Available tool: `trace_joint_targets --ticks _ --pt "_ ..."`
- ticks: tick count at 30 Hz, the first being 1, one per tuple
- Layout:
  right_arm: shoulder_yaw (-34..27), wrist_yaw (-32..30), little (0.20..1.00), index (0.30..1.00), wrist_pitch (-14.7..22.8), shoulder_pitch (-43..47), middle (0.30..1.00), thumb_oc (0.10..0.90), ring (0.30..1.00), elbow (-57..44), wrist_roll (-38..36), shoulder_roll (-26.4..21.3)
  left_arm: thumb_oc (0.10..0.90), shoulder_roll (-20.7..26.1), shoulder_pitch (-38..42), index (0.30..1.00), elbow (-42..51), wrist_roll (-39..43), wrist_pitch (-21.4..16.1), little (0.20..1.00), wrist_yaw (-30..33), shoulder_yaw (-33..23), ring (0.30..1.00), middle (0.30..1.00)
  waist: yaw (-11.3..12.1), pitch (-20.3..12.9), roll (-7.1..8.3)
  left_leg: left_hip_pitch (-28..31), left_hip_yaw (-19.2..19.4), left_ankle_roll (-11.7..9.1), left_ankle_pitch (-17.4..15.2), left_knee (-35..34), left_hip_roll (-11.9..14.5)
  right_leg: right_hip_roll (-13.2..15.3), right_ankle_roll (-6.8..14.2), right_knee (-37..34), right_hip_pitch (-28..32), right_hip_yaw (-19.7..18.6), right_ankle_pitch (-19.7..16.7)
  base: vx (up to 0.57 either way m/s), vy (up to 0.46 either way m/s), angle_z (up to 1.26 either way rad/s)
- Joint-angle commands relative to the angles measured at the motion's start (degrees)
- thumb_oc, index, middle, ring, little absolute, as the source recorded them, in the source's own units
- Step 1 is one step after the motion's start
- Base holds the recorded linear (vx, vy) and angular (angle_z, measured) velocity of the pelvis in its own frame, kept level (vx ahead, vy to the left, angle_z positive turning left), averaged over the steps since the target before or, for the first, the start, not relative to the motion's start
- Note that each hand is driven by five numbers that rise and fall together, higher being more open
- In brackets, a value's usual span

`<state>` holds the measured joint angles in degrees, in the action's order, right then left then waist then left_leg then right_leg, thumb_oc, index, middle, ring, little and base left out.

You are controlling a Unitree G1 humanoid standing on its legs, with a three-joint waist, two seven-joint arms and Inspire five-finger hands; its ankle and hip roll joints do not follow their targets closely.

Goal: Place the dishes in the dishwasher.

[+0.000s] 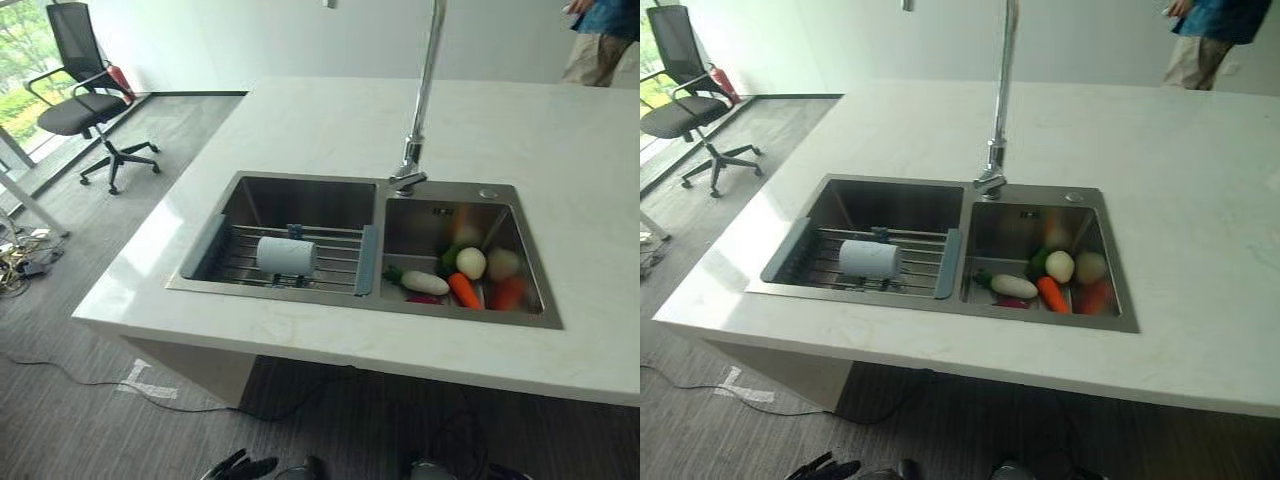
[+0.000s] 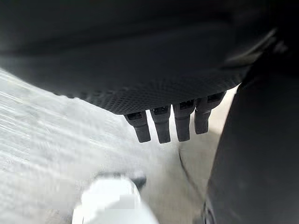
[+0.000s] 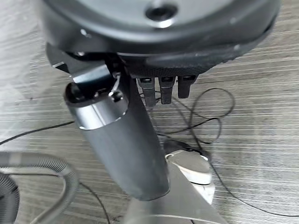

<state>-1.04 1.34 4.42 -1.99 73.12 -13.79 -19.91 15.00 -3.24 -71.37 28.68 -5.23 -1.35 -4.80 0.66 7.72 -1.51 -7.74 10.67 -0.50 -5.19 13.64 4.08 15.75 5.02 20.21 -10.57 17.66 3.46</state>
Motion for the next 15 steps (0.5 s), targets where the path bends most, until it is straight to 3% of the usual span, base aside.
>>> trace_joint_targets --ticks 1,7,10,12,13,15 --pt "-2.0 0.47 0.9 0.9 0.67 1.23 0.9 0.8 0.9 1.4 -1.46 -2.66 0.8 6.51 1.11 0.9 3.52 -3.18 -10.66 0.9 11.58 -2.31 0.9 0.9 0.12 1.9 -0.75 0.34 -0.52 -1.92 -9.59 3.55 -0.19 -1.2 3.91 -3.02 6.44 -0.12 9.16 0.05 0.071 0.26" --pt "-2.22 1.54 0.9 0.9 0.72 1.02 0.9 0.8 0.9 2.12 -1.4 -3.91 0.8 16.89 -0.12 0.9 11.83 -8.74 -16.49 0.9 26.71 -10.48 0.9 0.9 2.25 1.31 -1.47 0.02 -1.42 -1.59 -9.7 3.55 -0.71 -0.35 4.36 -3.02 7.19 1.27 9.6 0.01 0.066 0.08" --pt "-1.66 0.52 0.9 0.9 0.81 0.97 0.9 0.8 0.9 2.44 -1.95 -3.09 0.8 22.3 -1.01 0.9 21.06 -16.16 -19.43 0.9 36.7 -15.59 0.9 0.9 3.59 0.82 -1.6 -0.07 -1.84 -1.35 -9.8 3.55 -0.86 0.04 4.63 -3.02 7.6 2.05 9.78 0.0 -0.006 0.08" --pt "-1.43 0.18 0.9 0.9 0.98 0.61 0.9 0.8 0.9 2.41 -3.16 -2.53 0.8 26.27 -1.5 0.9 27.31 -19.85 -21.08 0.9 40.27 -17.95 0.9 0.9 4.24 0.69 -1.59 -0.06 -2.15 -1.29 -9.93 3.55 -0.83 0.06 4.65 -3.02 7.95 2.44 10.04 0.01 -0.041 0.19" --pt "-1.33 0.07 0.9 0.9 0.97 0.56 0.9 0.8 0.9 2.36 -3.46 -2.44 0.8 27.28 -1.46 0.9 29.05 -19.37 -19.94 0.9 39.8 -18.47 0.9 0.9 4.33 0.66 -1.62 -0.06 -2.21 -1.29 -9.97 3.55 -0.83 0.06 4.66 -3.02 8.03 2.5 10.12 0.03 -0.063 0.2" --pt "-0.99 -0.34 0.9 0.9 1.12 0.15 0.9 0.8 0.9 1.94 -4.71 -1.69 0.8 33.5 -0.79 0.9 38.17 -24.49 -23.05 0.9 40.71 -22.06 0.9 0.9 4.85 0.13 -1.7 -0.13 -2.47 -1.28 -10.23 3.55 -0.8 -0.1 4.71 -3.02 8.26 2.74 10.54 0.05 -0.075 0.18"
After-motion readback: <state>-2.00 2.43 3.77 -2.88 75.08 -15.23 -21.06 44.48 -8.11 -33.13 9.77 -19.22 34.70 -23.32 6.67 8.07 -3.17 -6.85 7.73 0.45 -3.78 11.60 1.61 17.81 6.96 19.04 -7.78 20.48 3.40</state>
